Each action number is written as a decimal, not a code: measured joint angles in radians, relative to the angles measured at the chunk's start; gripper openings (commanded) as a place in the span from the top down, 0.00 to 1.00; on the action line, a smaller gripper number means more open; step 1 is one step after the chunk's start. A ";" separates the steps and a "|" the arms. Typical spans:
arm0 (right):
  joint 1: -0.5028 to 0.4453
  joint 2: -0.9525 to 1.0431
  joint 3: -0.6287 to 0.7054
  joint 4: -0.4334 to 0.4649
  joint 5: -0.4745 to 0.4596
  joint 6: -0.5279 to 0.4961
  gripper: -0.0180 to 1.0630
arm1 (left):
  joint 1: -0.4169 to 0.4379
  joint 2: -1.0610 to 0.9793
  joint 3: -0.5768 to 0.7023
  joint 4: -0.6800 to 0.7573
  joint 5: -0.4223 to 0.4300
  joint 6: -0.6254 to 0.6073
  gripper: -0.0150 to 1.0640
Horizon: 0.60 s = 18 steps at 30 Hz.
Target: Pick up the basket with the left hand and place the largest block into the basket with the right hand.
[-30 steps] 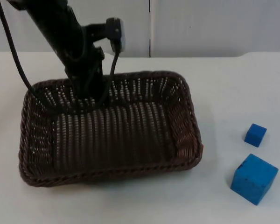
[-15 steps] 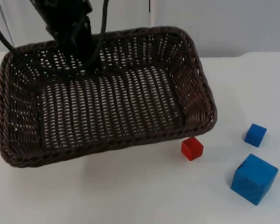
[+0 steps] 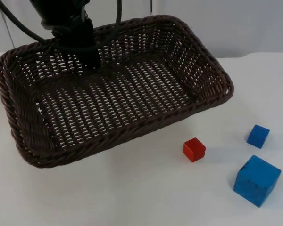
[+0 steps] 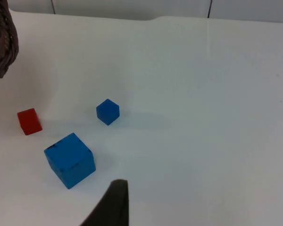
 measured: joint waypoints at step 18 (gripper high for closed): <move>0.000 0.000 0.000 0.002 0.000 0.000 0.01 | 0.000 -0.004 0.000 0.000 0.004 -0.244 0.99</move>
